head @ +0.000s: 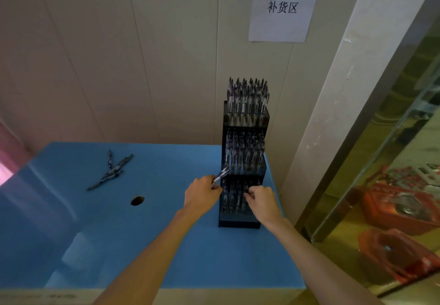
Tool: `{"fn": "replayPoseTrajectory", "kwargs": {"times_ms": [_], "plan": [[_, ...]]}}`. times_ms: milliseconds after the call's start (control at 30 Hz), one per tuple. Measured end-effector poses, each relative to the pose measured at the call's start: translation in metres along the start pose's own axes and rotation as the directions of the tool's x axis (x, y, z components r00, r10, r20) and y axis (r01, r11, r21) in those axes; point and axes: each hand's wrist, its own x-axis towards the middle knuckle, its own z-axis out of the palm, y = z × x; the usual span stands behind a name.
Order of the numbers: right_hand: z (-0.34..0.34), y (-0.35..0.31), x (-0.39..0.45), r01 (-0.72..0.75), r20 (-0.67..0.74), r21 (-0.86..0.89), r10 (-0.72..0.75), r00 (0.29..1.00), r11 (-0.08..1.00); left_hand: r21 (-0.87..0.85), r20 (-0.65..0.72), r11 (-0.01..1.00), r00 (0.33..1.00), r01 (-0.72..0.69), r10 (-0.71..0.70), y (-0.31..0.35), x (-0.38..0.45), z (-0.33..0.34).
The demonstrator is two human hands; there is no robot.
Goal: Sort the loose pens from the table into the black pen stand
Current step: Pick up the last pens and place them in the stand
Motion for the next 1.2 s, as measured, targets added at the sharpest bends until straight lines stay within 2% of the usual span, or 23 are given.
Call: {"fn": "replayPoseTrajectory", "kwargs": {"times_ms": [267, 467, 533, 600, 700, 767, 933, 1100, 1200], "plan": [[-0.002, -0.004, -0.002, -0.019, 0.050, -0.028, 0.021, 0.999, 0.999, -0.052, 0.021, 0.999, 1.000, 0.006, -0.005, 0.002, -0.001, 0.006], [-0.001, 0.003, -0.002, -0.115, 0.087, -0.003, 0.115, 0.990, 0.993, -0.061, 0.030, 0.998, 1.000, 0.012, -0.010, 0.003, -0.004, 0.012], [-0.005, -0.002, -0.004, -0.153, 0.104, 0.082, 0.144, 0.984, 0.985, -0.049, 0.021, 0.999, 1.000, 0.015, -0.014, 0.003, -0.004, 0.012], [-0.014, -0.015, -0.008, -0.185, 0.130, 0.285, 0.153, 0.980, 0.940, -0.036, 0.033, 0.999, 0.999, 0.021, -0.020, 0.004, -0.003, 0.012], [-0.030, -0.040, -0.015, -0.223, 0.178, 0.582, 0.146, 0.973, 0.782, -0.008, 0.065, 1.000, 0.998, 0.018, -0.018, 0.007, 0.000, 0.013], [-0.037, -0.053, -0.016, -0.216, 0.194, 0.679, 0.113, 0.975, 0.701, 0.003, 0.062, 1.000, 0.998, -0.001, 0.001, 0.011, 0.000, 0.015], [-0.037, -0.062, -0.014, -0.184, 0.127, 0.750, 0.135, 0.983, 0.636, 0.041, 0.049, 0.996, 0.996, -0.078, 0.076, 0.020, -0.003, 0.021], [-0.035, -0.061, -0.017, -0.177, 0.112, 0.775, 0.145, 0.983, 0.607, 0.015, 0.063, 0.997, 0.995, -0.075, 0.074, 0.021, -0.003, 0.021], [-0.037, -0.056, -0.013, -0.196, 0.086, 0.807, 0.219, 0.972, 0.557, 0.017, 0.100, 0.998, 0.993, -0.067, 0.065, 0.016, -0.001, 0.018]]}}
